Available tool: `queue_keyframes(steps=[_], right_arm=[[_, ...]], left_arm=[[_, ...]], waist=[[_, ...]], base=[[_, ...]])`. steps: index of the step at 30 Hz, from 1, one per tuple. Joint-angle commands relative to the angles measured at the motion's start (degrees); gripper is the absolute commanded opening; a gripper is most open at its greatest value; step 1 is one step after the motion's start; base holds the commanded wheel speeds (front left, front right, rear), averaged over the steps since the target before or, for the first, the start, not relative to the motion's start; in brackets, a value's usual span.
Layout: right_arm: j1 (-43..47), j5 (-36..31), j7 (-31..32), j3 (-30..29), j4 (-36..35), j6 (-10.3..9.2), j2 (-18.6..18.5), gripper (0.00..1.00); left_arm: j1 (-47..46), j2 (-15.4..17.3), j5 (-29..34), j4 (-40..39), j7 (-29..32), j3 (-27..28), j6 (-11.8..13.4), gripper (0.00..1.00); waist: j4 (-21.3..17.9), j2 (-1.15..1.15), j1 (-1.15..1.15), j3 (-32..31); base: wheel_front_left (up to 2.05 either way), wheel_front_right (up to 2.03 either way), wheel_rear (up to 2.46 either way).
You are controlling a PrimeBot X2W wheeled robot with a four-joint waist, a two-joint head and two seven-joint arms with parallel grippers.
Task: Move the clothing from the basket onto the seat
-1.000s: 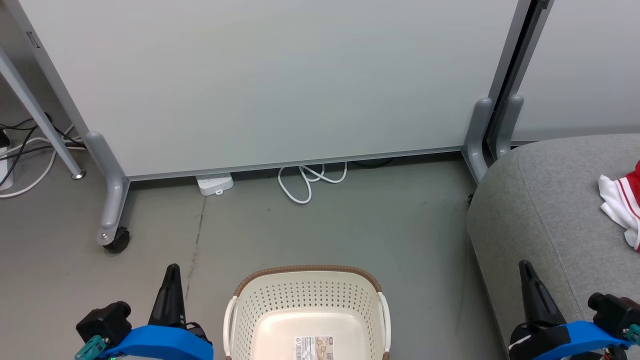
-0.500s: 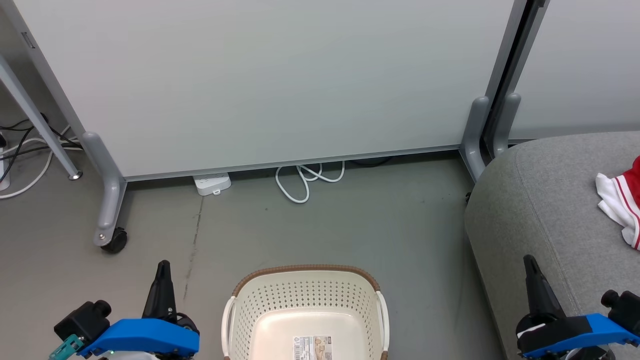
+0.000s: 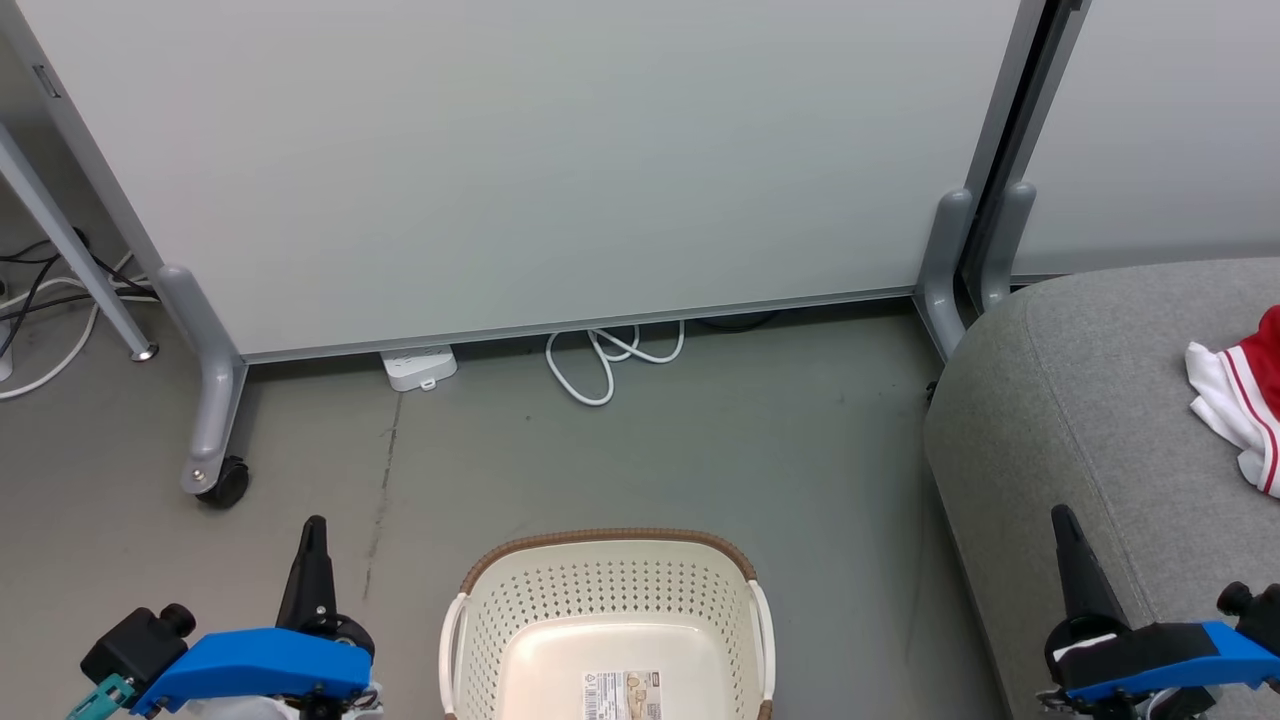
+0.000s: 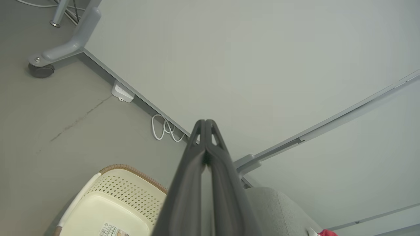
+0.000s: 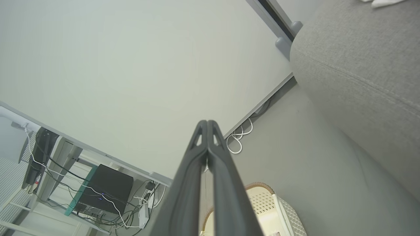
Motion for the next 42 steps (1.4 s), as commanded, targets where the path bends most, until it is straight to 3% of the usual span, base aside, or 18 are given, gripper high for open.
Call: queue_keyframes(steps=[1, 42], right_arm=[[-1.84, 2.1, 0.48, -0.25, -0.84, 0.02, 0.0, 0.0], [-3.44, 25.5, 6.37, -1.76, -1.43, 0.02, 0.81, 0.0]], left_arm=[[-1.79, 0.02, -2.05, -0.87, 0.49, 0.5, -0.28, 0.0], [-3.06, 0.0, -25.26, -1.67, 6.35, 3.63, -1.22, 0.0]], waist=[[-0.05, 0.0, 0.0, 0.02], [-1.19, 0.0, 0.0, 0.38]], base=[[0.0, 0.0, 0.0], [0.0, 0.0, 0.0]])
